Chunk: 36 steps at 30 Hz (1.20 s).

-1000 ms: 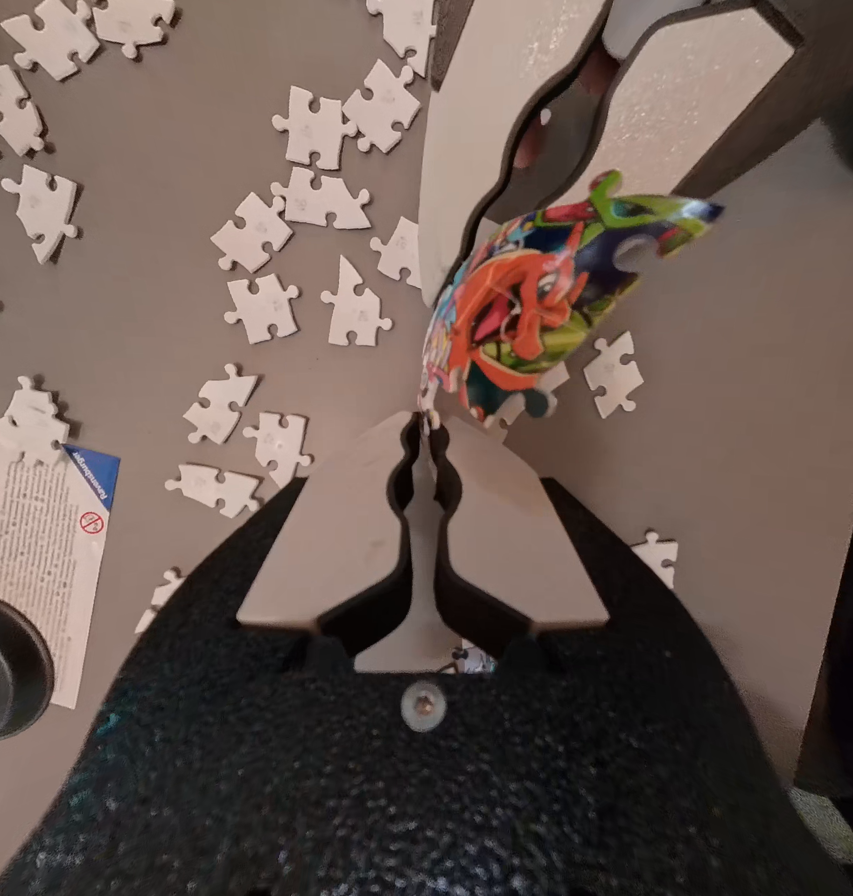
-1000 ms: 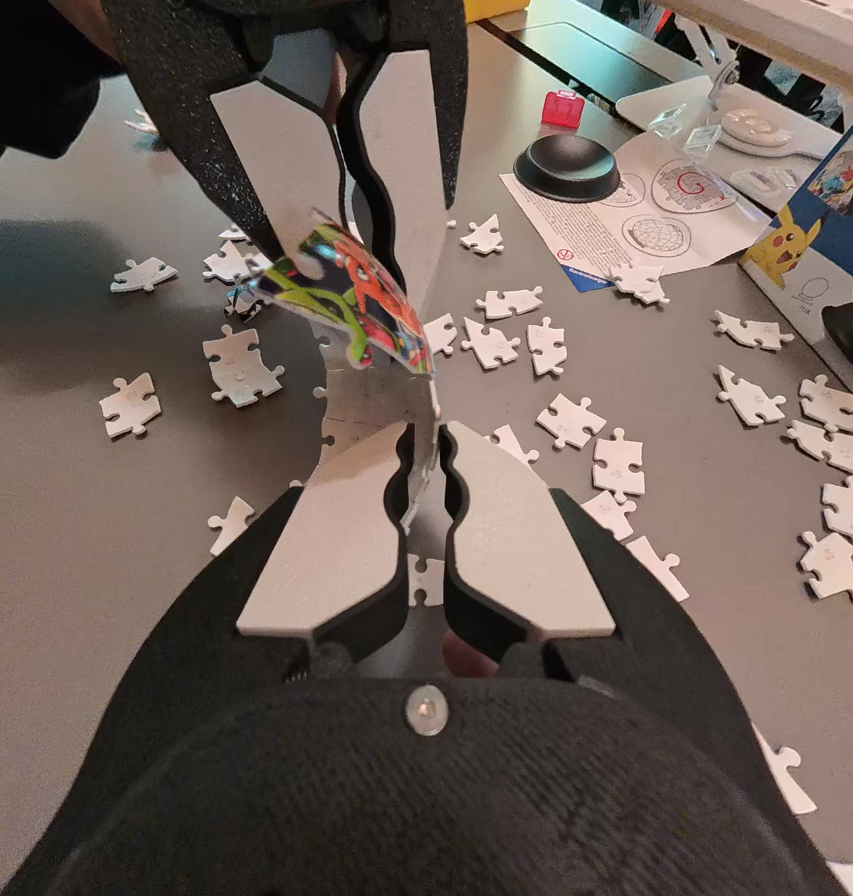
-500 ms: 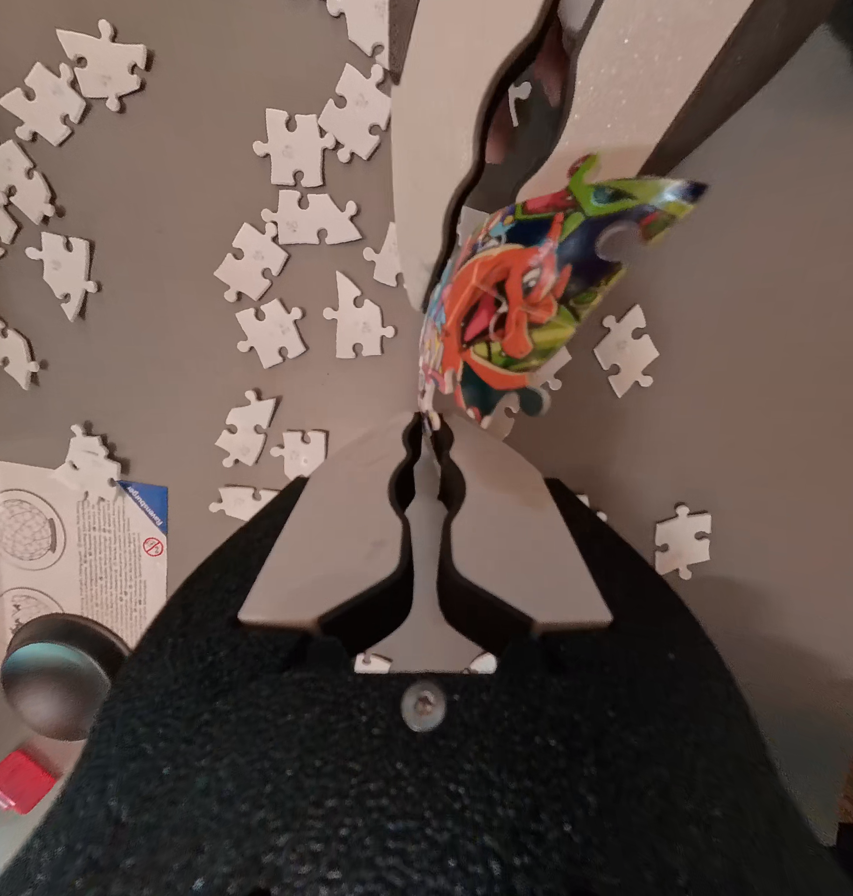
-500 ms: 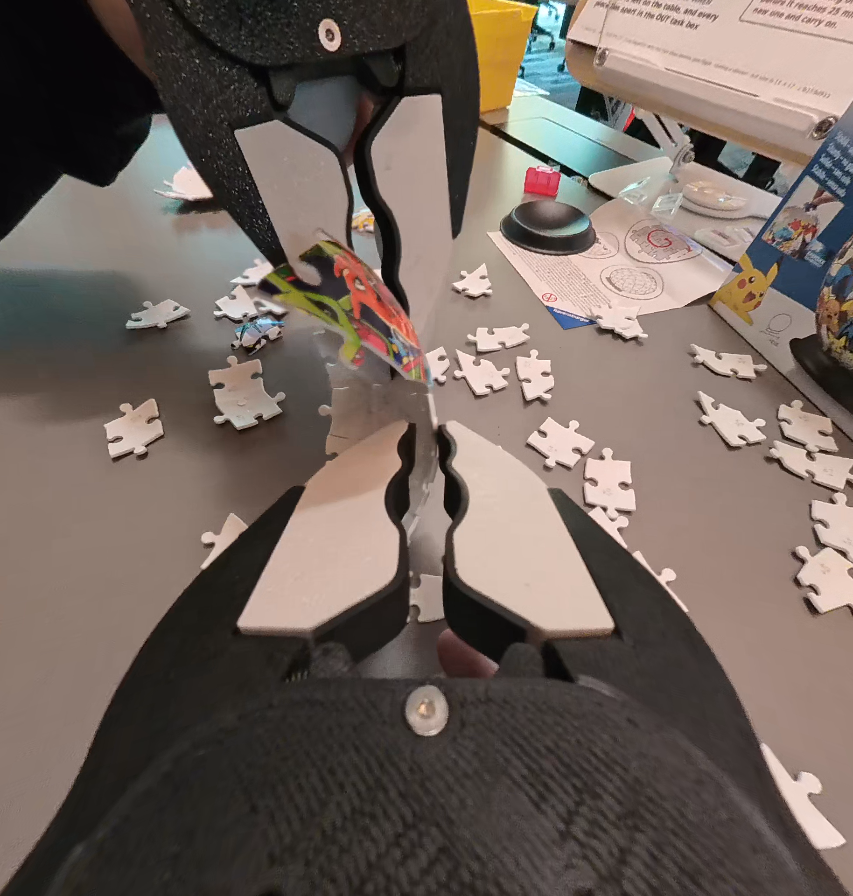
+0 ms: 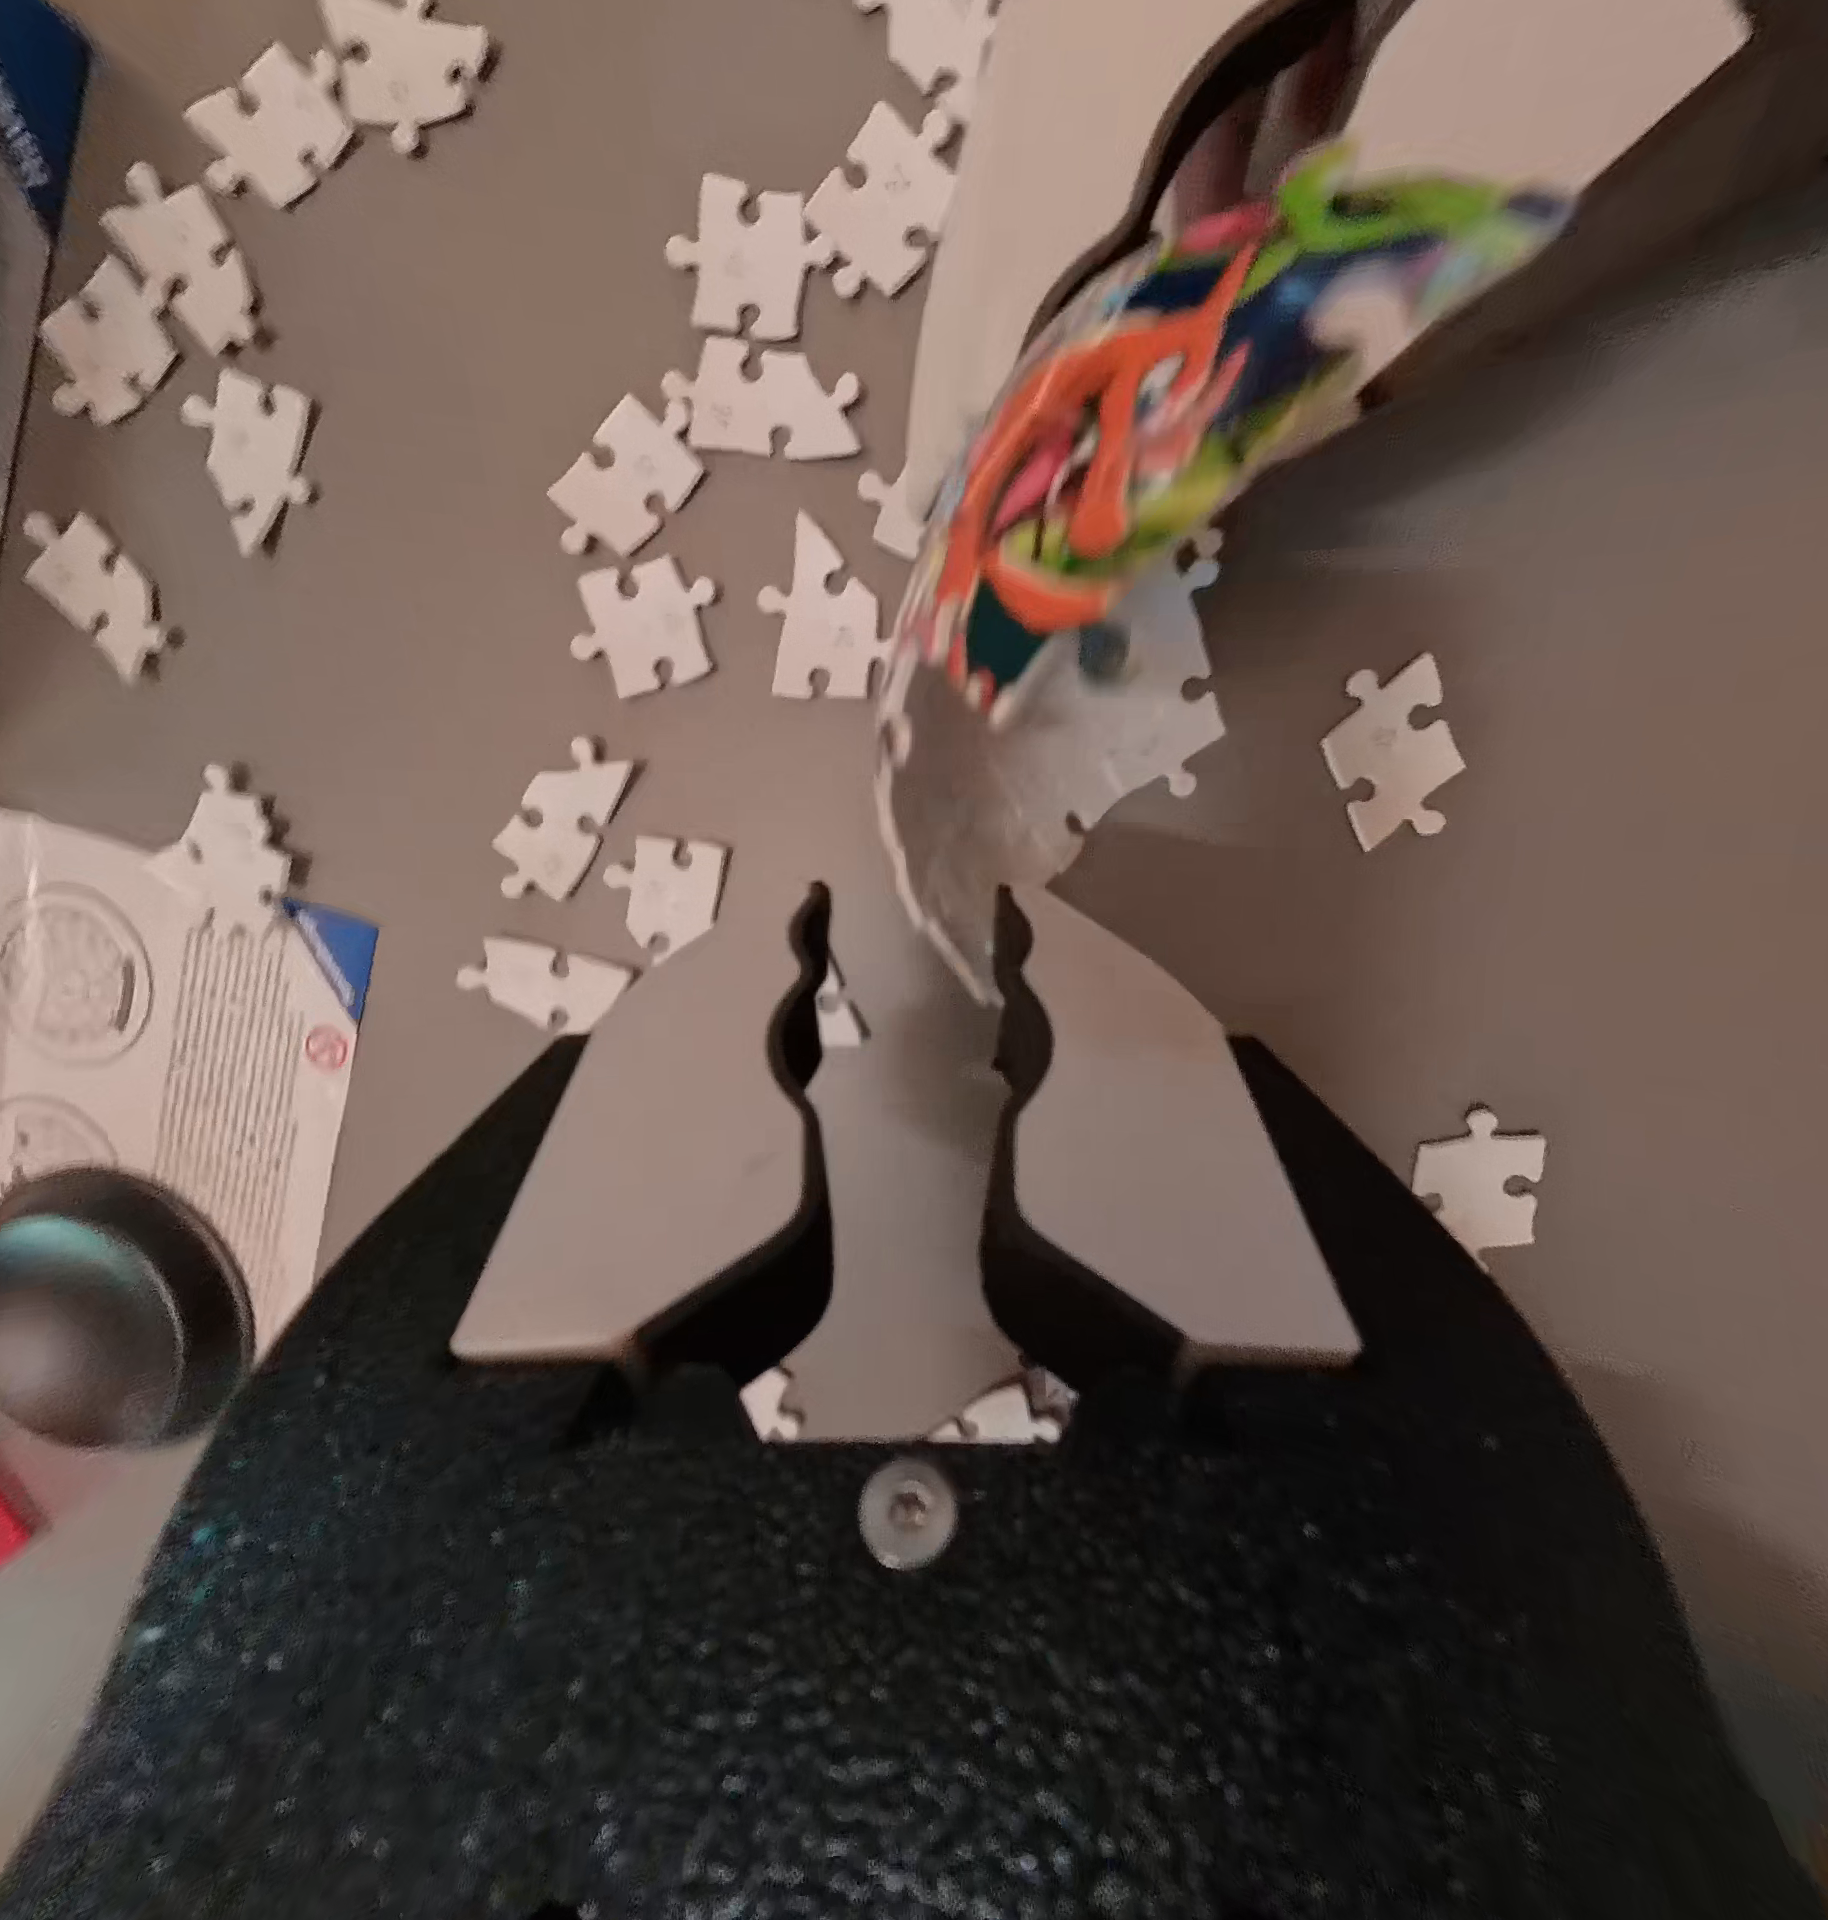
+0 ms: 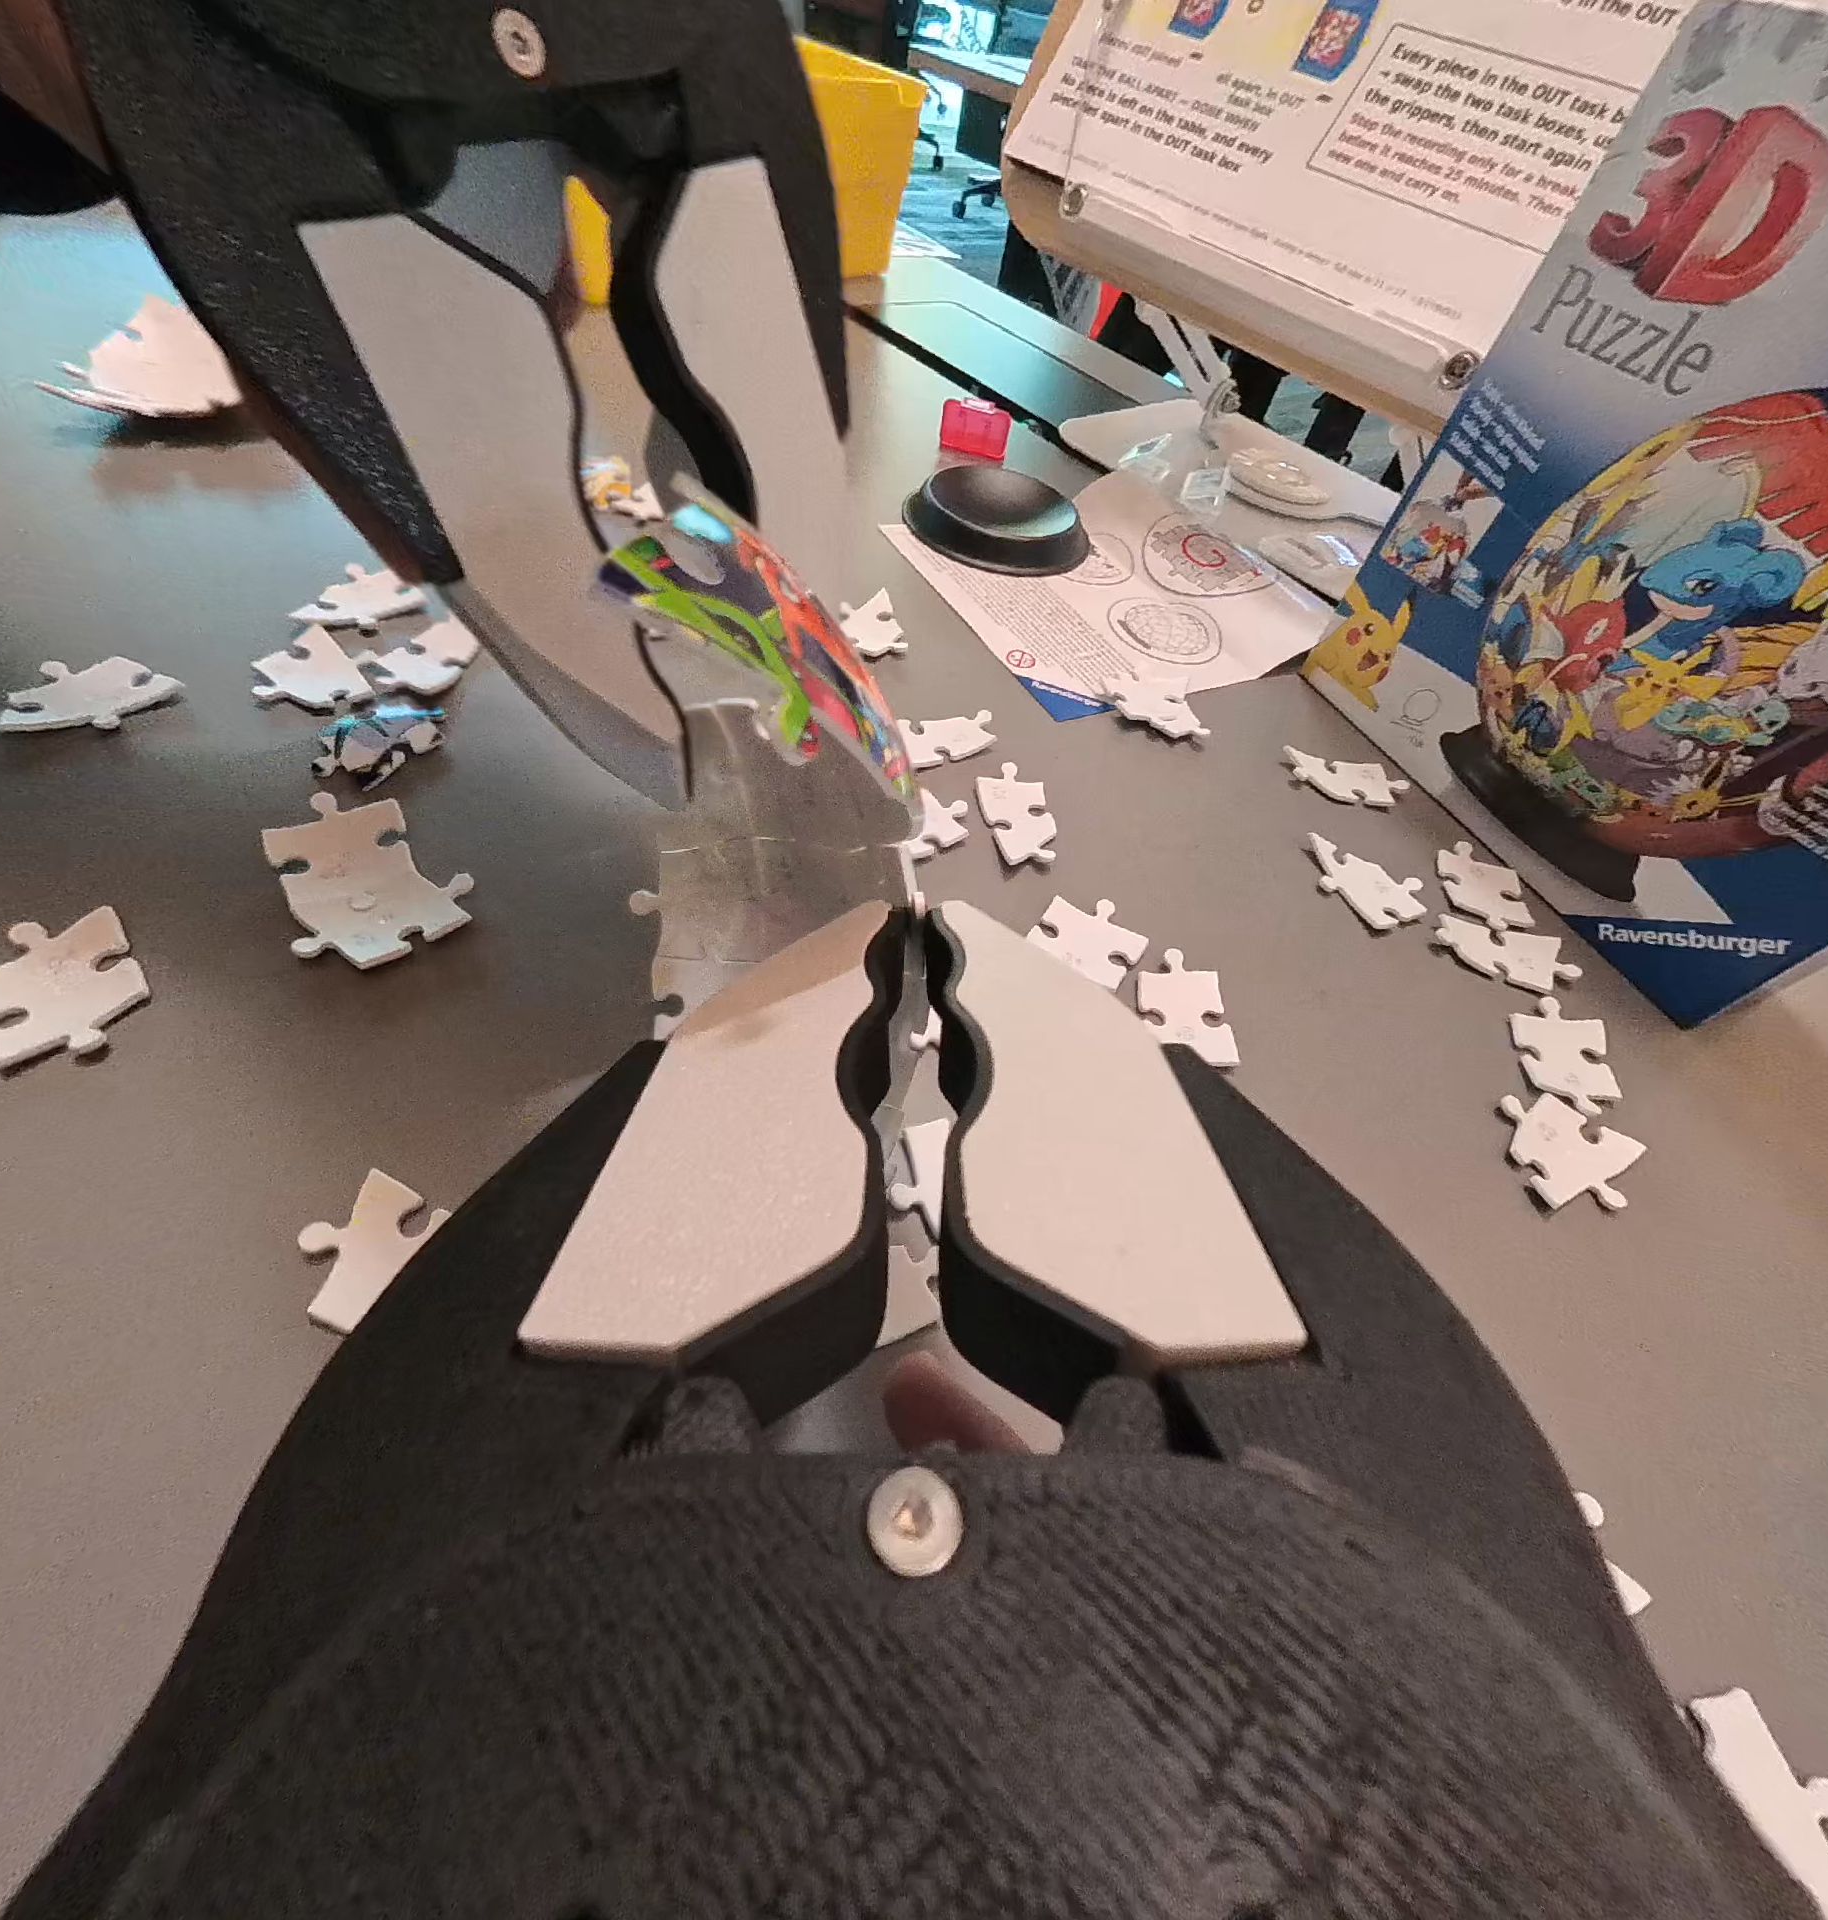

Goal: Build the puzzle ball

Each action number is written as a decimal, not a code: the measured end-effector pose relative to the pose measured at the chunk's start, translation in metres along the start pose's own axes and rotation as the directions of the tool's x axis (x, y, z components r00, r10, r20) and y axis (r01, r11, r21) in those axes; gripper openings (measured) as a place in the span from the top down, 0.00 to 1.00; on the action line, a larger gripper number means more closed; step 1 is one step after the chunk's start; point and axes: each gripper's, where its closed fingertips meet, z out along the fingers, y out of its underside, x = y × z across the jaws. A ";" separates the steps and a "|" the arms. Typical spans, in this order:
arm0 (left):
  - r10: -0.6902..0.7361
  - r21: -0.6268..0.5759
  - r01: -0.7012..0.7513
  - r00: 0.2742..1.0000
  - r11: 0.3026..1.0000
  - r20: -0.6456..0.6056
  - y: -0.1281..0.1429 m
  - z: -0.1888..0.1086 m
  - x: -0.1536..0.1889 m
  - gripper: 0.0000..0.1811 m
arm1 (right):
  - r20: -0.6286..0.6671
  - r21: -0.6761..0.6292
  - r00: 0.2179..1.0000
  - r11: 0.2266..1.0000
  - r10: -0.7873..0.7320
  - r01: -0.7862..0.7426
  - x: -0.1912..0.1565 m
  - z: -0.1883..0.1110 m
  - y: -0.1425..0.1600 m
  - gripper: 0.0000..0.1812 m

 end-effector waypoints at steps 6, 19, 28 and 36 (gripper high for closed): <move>-0.138 0.209 0.127 0.990 0.970 0.040 0.024 -0.036 0.018 0.81 | -0.030 0.000 1.000 1.000 -0.001 0.001 0.001 0.001 -0.001 0.98; -0.091 0.101 0.098 0.994 0.990 -0.064 0.088 -0.004 0.132 0.80 | -0.020 -0.010 1.000 1.000 -0.006 0.006 -0.006 0.005 -0.002 0.98; -0.168 0.130 0.172 0.985 0.976 -0.045 0.078 0.004 0.131 0.85 | -0.105 -0.023 0.994 0.999 -0.030 0.028 -0.007 0.005 -0.004 0.98; 0.162 0.106 -0.157 0.986 0.982 -0.040 0.072 0.004 0.130 0.85 | -0.108 0.012 0.993 0.999 -0.036 0.037 -0.017 0.008 -0.010 0.98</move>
